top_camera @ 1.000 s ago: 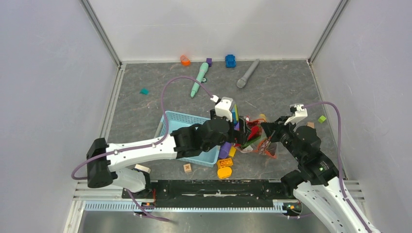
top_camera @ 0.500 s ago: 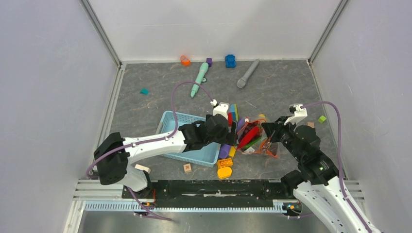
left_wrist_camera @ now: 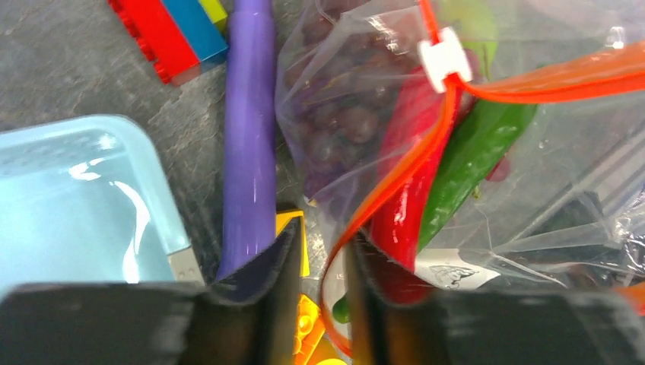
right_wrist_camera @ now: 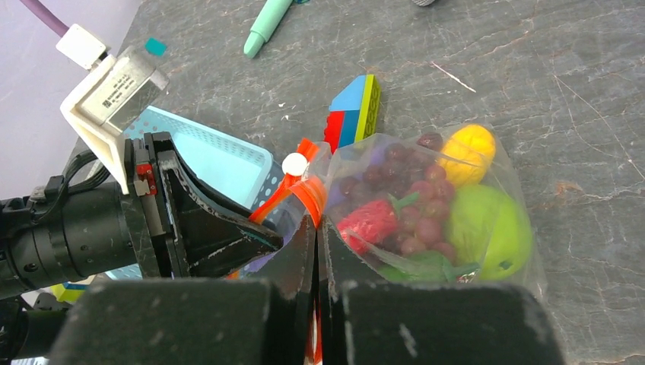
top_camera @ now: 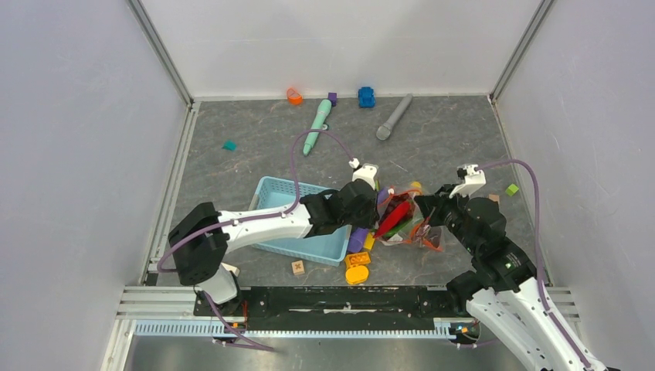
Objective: Place the food in the zip-top bag and seal the zipper
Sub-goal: Adjust the zipper food storage bag at the center of the board.
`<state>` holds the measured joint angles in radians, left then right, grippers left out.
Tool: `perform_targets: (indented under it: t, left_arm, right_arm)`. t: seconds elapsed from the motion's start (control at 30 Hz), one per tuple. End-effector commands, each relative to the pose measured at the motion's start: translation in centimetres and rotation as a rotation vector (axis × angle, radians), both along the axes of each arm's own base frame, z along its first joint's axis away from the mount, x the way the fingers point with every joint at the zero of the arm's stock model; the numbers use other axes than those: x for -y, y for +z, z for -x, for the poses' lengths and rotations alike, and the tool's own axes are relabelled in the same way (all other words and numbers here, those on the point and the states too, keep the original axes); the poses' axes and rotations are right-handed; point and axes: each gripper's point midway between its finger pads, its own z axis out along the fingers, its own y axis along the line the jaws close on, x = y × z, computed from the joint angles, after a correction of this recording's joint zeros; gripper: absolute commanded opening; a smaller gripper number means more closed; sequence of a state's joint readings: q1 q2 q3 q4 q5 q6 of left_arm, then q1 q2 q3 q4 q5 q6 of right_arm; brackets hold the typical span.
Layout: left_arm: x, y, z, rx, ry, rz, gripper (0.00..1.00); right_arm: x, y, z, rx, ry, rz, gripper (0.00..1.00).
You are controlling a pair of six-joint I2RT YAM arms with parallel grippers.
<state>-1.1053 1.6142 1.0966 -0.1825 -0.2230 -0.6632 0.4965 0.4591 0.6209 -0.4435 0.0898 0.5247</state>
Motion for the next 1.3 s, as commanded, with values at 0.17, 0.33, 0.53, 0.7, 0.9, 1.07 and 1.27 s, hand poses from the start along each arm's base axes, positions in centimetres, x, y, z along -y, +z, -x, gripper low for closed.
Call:
perform_targets:
  t: [0.17,0.33,0.53,0.7,0.9,1.07,1.27]
  left_arm:
    - [2.3,4.4,-0.5,0.043,-0.057,0.108,0.02]
    - [1.8,7.5,0.1,0.082,-0.070,0.181,0.02]
    - [2.7,11.8,0.8,0.133,-0.119,0.301,0.02]
    - [4.2,15.0,1.1,0.158,-0.150,0.391,0.02]
    - [6.2,17.2,1.2,0.149,-0.095,0.494,0.02]
    - [6.9,17.4,-0.1,0.152,0.053,0.513,0.02]
    - [6.5,15.9,-1.4,0.125,0.179,0.496,0.02]
  right_arm:
    - [1.7,0.7,-0.7,0.007,-0.061,0.109,0.00]
    - [3.9,0.8,-0.5,-0.050,-0.112,0.262,0.00]
    - [4.8,2.0,0.6,-0.050,-0.083,0.339,0.00]
    - [4.0,3.5,1.5,-0.005,0.006,0.341,0.01]
    - [0.8,2.7,1.7,0.000,0.171,0.292,0.01]
    - [-2.1,3.3,2.0,0.043,0.314,0.230,0.01]
    - [-2.9,3.5,2.3,0.059,0.365,0.222,0.12]
